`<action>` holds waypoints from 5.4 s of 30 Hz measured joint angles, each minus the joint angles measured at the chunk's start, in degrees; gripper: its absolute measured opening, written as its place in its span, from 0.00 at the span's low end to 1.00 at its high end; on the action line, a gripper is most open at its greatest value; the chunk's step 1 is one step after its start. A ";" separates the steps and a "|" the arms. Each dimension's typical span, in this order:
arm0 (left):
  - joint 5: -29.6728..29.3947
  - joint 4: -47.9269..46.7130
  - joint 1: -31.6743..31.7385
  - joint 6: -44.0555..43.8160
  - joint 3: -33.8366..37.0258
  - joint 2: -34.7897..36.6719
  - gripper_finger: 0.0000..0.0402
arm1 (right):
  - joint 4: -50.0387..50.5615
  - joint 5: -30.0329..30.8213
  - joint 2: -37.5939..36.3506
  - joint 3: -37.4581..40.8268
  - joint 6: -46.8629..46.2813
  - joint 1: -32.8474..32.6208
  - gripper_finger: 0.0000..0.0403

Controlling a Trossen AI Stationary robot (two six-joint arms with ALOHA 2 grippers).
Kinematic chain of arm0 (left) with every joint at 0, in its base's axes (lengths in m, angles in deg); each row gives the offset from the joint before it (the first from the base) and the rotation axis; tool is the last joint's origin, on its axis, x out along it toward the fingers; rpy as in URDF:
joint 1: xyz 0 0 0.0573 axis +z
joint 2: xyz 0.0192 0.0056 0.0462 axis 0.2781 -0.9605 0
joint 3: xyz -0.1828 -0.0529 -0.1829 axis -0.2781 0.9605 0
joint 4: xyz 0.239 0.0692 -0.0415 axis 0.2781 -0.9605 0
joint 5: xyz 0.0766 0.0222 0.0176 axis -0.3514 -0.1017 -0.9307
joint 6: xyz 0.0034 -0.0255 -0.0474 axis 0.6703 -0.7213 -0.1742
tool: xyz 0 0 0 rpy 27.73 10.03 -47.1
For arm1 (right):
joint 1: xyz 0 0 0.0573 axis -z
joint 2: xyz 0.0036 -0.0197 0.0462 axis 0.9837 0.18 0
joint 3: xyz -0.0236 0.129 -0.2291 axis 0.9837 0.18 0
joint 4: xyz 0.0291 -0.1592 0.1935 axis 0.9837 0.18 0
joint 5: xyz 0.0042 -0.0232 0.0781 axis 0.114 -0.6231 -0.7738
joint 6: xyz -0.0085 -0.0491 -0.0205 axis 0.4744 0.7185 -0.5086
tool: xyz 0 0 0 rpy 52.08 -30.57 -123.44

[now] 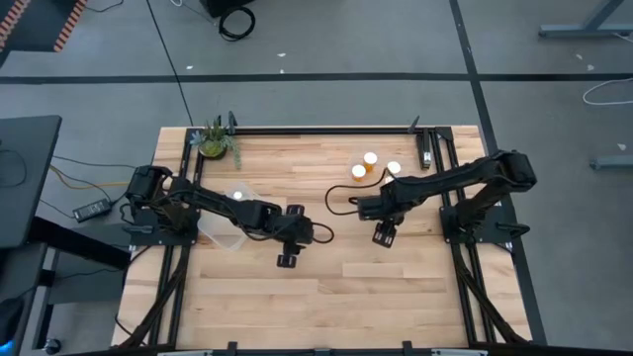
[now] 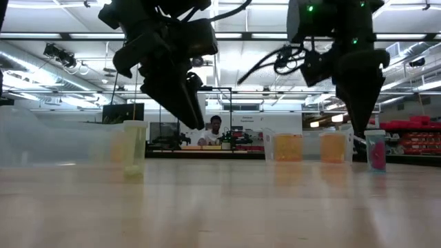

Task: Pick and place medicine bottles into bin by pill shape (circle, oval)
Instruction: Put the small blue pill bottle into the left transparent bin

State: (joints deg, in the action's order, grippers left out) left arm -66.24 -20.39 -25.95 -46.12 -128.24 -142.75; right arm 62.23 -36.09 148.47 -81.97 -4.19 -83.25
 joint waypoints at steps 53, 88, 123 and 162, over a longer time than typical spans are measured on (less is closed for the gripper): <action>-0.05 0.21 0.09 0.60 0.01 0.39 0.41 | -34.40 44.46 -8.98 34.18 -37.63 -37.81 0.54; -0.27 1.21 0.09 1.64 0.02 1.15 0.41 | -40.54 48.08 -3.97 33.55 -34.83 -35.84 0.27; -1.71 33.03 -0.81 6.00 -0.02 0.23 0.63 | -78.96 30.96 -3.95 22.40 16.67 -22.30 0.28; -5.21 35.37 -0.53 6.00 0.00 0.26 0.36 | -80.19 25.09 -3.95 19.23 24.01 -16.76 0.29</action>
State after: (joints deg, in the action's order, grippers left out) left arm -71.45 14.99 -26.48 -40.12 -128.24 -142.49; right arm -17.97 -11.00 144.52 -62.74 19.82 -100.01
